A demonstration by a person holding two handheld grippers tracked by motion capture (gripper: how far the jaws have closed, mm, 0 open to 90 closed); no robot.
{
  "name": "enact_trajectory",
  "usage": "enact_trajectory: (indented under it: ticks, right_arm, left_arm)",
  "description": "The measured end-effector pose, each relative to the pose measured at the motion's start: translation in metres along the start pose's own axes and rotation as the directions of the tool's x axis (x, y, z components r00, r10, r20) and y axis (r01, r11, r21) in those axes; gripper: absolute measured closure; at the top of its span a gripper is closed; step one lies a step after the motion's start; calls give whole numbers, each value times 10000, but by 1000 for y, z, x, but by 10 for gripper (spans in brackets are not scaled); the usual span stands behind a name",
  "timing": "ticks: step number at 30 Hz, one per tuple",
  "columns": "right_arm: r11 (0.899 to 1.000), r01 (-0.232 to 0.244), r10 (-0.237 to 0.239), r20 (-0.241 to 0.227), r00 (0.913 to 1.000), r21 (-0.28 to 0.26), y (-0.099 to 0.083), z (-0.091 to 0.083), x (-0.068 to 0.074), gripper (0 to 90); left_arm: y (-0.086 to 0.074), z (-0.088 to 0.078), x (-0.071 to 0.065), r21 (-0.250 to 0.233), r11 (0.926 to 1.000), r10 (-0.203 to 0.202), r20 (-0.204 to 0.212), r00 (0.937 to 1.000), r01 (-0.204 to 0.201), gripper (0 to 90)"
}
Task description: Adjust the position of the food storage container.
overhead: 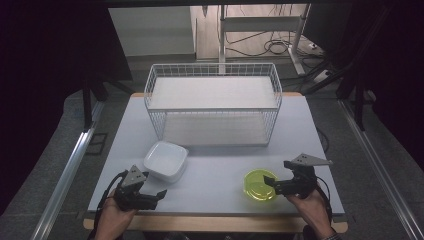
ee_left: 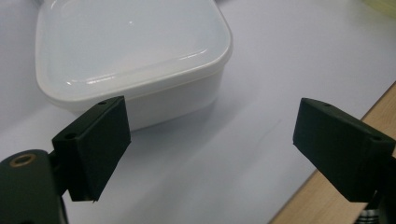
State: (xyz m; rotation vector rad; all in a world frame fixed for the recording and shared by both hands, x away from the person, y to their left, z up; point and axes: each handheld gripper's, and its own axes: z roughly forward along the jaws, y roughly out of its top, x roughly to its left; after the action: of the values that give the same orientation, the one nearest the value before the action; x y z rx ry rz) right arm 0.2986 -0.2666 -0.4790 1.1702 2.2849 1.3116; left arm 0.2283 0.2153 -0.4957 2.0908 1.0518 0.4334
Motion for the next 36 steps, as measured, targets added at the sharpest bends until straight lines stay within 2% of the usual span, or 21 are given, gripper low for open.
enact_trajectory:
  ticks: [2, 4, 6, 8, 10, 11, 13, 18, 19, 21, 25, 26, 29, 31, 32, 33, 36]
  right_arm:
    - [9999, 76, -77, 114, 9999, 90, 0, 1, 0, 0]
    - [9995, 239, -246, 318, 9992, 221, 2, 0, 3, 8]
    - [9992, 208, -222, 418, 9989, 337, 2, 0, 4, 27]
    - [9991, 158, -176, 456, 9988, 404, 2, 1, 4, 35]
    - [9979, 37, -70, 510, 9987, 646, 1, 3, 5, 73]
    - [9978, 24, -58, 511, 9987, 665, 1, 3, 5, 87]
    - [9981, 47, -76, 481, 9988, 610, 2, 3, 5, 123]
    - [9989, 273, -295, 576, 9979, 387, 5, -1, 8, 213]
    - [9985, 389, -409, 542, 9977, 374, 6, -2, 9, 275]
    - [9973, 588, -609, 493, 9969, 439, 7, -1, 12, 334]
    - [9949, 925, -935, 247, 9953, 397, 12, 0, 20, 479]
    - [9949, 925, -935, 247, 9953, 397, 12, 0, 20, 479]
    - [9884, 1473, -1469, -146, 9890, 362, 18, 4, 35, 621]
    - [9833, 1759, -1745, -332, 9841, 462, 20, 8, 44, 701]
    - [9833, 1759, -1745, -332, 9841, 462, 20, 8, 44, 701]
    - [9767, 2035, -1997, -588, 9781, 674, 21, 13, 53, 754]
    - [9741, 2132, -2054, -1001, 9736, 757, 22, 19, 62, 836]
  left_arm:
    - [0, -1, -2, -10, 10000, 16, -33, 10000, -16, 103]
    - [-1, -2, -4, -227, 9997, 103, -201, 9997, -108, 99]
    - [-3, -2, -4, -431, 9990, -144, -102, 9998, 140, 74]
    - [-3, -2, -4, -433, 9988, -225, -126, 9997, 220, 59]
    - [-4, 1, -5, -252, 9993, -292, -184, 9994, 287, 43]
    - [-4, 1, -6, -202, 9995, -255, -53, 9997, 254, 40]
    - [-3, 1, -7, -379, 9989, -254, 209, 9995, 262, 32]
    - [-3, -1, -8, -637, 9975, -284, 165, 9995, 294, 58]
    - [-3, -2, -7, -682, 9971, -340, 194, 9992, 352, 63]
    - [-4, -1, -6, -722, 9966, -369, 238, 9990, 385, 69]
    - [-5, 1, -7, -660, 9975, -248, 195, 9995, 260, 72]
    - [-5, 1, -7, -660, 9975, -248, 195, 9995, 260, 73]
    - [-5, 2, -9, -693, 9976, 57, 59, 10000, -53, 106]
    - [-5, 2, -10, -648, 9979, 79, -46, 10000, -82, 114]
    - [-5, 2, -10, -648, 9979, 79, -46, 10000, -82, 114]
    - [-5, 2, -10, -676, 9977, 74, 19, 10000, -73, 115]
    - [-5, 2, -10, -678, 9977, 102, 1, 9999, -101, 116]
